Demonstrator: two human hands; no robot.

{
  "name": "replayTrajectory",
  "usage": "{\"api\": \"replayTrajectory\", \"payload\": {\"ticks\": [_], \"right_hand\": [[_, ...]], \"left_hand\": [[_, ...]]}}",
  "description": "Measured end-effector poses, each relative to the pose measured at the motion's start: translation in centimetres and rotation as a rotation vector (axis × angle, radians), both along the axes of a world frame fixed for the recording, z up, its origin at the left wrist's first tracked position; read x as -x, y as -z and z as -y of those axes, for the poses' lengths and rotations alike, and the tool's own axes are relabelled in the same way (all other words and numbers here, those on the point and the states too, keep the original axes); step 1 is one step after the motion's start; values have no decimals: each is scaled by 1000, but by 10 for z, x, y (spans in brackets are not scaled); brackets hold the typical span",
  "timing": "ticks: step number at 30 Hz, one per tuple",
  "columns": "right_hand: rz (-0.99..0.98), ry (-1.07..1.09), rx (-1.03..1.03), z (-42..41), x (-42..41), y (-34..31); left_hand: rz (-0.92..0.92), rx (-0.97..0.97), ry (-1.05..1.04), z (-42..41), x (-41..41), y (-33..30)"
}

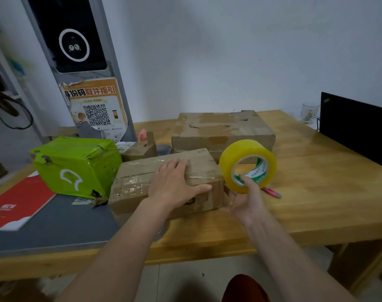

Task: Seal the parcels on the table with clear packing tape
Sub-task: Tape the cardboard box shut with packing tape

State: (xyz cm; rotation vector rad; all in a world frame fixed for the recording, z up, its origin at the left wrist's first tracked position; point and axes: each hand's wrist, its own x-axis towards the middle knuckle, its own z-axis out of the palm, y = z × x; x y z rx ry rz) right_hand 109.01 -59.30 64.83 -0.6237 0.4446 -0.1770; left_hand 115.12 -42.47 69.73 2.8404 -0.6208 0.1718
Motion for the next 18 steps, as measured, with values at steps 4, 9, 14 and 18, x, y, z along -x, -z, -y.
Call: {"api": "replayTrajectory", "payload": {"ticks": [4,9,14,18], "right_hand": [[-40,9,57,-3,-1,-10],[-24,85,275,3,-11,-61],[76,226,615,11,-3,-151],[142,260,1078,1,10,-206]], "left_hand": [[6,-38,15,-6,1,-5],[-6,165,42,-8,4,-27],[-8,497,87,11,14,-51],[1,673,123,31,19,-60]]}}
